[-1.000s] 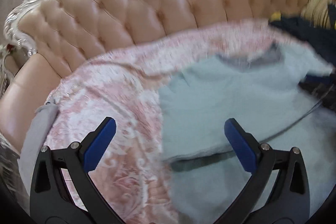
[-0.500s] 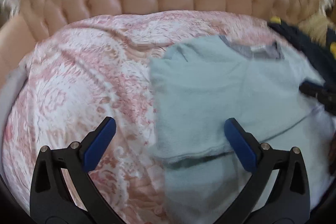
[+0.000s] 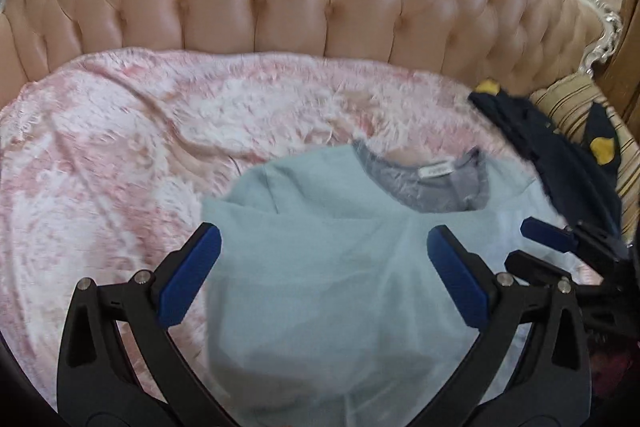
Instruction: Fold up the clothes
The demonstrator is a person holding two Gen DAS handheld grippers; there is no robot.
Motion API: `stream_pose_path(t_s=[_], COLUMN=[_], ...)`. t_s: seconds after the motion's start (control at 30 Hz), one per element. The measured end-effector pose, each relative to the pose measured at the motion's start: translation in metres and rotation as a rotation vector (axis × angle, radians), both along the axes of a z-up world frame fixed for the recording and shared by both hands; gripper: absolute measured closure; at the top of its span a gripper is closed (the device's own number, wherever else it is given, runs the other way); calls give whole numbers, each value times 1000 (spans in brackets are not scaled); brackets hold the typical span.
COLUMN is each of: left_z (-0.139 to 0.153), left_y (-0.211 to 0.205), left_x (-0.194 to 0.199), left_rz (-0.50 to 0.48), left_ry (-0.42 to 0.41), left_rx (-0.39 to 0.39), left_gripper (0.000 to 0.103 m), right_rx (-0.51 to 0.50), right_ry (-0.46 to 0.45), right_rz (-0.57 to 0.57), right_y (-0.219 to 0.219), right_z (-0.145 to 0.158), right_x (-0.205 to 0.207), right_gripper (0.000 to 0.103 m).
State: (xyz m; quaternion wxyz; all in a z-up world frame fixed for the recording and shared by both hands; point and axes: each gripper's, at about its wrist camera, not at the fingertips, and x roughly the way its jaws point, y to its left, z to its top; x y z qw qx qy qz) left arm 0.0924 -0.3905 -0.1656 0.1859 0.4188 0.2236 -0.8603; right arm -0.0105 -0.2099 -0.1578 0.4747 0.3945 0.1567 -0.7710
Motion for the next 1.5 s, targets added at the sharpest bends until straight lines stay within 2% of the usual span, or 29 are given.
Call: stream_pose_path(t_s=[0.1,0.13,0.17,0.3,0.37,0.47,0.53,0.63,0.7,0.8,0.87,0.9,0.97,1.0,1.03,1.1,1.17,1.23,1.27,1.37,1.4,1.43,1.5], left_z=[-24,-32,-34,-38,-39,-40,-41,-40,-40,-40,-39,-39,-39,-39,-39,-39,-39,-39,-39,-39,-38,-35,-27], left_y=[-3,-4,-6,-14,-12,-11,-9,-9,-11,-10,-10,-9,-9,-8,-8,-8,-8,-8,-8,-7,-6,-4,0], left_x=[-14,-19,-18,-12,-13,-11,-11,-9,-10,-11,-11,-11,-12,-11,-11,-12,-12,-12,-12,-12,-11,-11,-9], left_rz=[14,18,27,55,56,61,65,67,67,67,67,68,70,71,72,72,73,73,73,73,74,75,88], left_ry=[-58,-77,-74,-56,-64,-62,-63,-68,-68,-68,-68,-67,-66,-65,-65,-67,-67,-68,-68,-69,-69,-69,-55], left_rx=[26,35,48,84,66,58,48,31,32,34,32,29,23,20,18,14,15,15,14,6,-1,-17,-53], left_gripper=[0,0,0,0,0,0,0,0,0,0,0,0,0,0,0,0,0,0,0,0,0,0,0], right_rx=[76,69,53,-121,-182,-206,-196,-134,-96,31,-19,-30,-80,-81,-60,-29,6,44,30,-27,-32,-40,-77], right_ry=[24,-5,-40,-216,-209,-154,-142,-104,-104,-91,-122,-141,-216,-217,-180,-103,-97,-85,-82,-142,-136,-131,-128], right_rz=[17,9,-3,-95,-158,-253,-227,-80,-27,-45,-80,-136,-228,-255,-260,-193,-141,-108,-103,-151,-190,-225,-269], right_y=[-13,-10,-4,39,62,87,81,47,29,19,35,46,67,70,68,57,46,38,41,60,67,74,84], right_z=[-12,-16,-19,-19,-10,3,8,8,2,-20,-23,-22,-20,-16,-11,-2,-8,-18,-20,-13,-9,-5,2], right_x=[-4,-12,-20,-50,-56,-62,-59,-36,-29,-34,-45,-53,-69,-69,-64,-48,-38,-32,-32,-44,-48,-53,-62], right_gripper=[48,45,44,43,43,42,41,41,41,41,49,56,61,57,55,50,45,45,45,45,43,40,18])
